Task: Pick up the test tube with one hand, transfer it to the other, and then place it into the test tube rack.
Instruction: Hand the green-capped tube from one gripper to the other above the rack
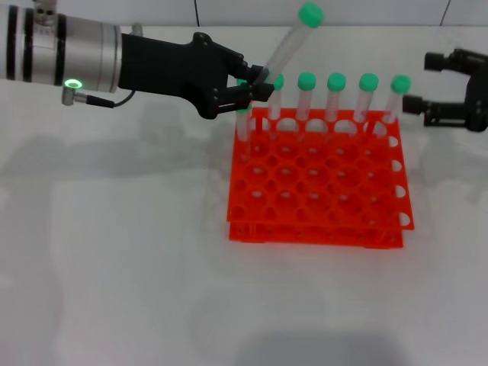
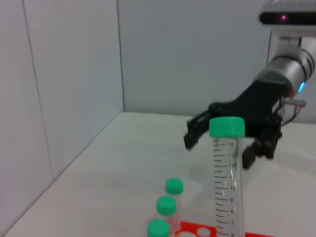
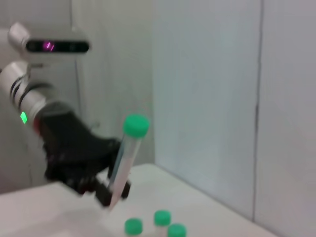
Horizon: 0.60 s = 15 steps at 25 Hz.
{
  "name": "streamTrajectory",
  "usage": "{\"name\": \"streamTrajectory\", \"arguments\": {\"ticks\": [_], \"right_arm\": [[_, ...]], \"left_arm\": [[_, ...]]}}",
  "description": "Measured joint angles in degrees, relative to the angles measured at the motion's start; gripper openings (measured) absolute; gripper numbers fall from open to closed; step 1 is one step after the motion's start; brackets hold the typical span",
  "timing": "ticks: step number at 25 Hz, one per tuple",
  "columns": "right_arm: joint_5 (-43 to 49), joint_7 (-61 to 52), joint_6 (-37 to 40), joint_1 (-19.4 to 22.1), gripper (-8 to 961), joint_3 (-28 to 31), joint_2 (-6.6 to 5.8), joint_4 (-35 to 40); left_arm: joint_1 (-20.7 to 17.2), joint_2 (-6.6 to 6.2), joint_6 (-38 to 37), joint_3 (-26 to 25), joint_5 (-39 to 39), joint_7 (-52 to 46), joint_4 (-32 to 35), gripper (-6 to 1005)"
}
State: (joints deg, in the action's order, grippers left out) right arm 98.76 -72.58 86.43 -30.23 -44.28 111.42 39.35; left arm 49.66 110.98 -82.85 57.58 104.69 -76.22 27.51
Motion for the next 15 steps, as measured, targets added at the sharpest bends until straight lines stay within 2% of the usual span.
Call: {"name": "streamTrajectory", "arguments": {"ticks": [8, 15], "right_arm": [[-5.8, -3.5, -0.2, 0.2, 869, 2.0, -0.05, -0.7], [-9.4, -5.9, 0.7, -0.5, 869, 2.0, -0.34, -3.9]], "left_arm": [[1.9, 1.62, 2.6, 0.0, 3.2, -2.8, 0.3, 207], [3.1, 2.41, 5.2, -0.2, 3.3, -2.6, 0.4, 209]]}}
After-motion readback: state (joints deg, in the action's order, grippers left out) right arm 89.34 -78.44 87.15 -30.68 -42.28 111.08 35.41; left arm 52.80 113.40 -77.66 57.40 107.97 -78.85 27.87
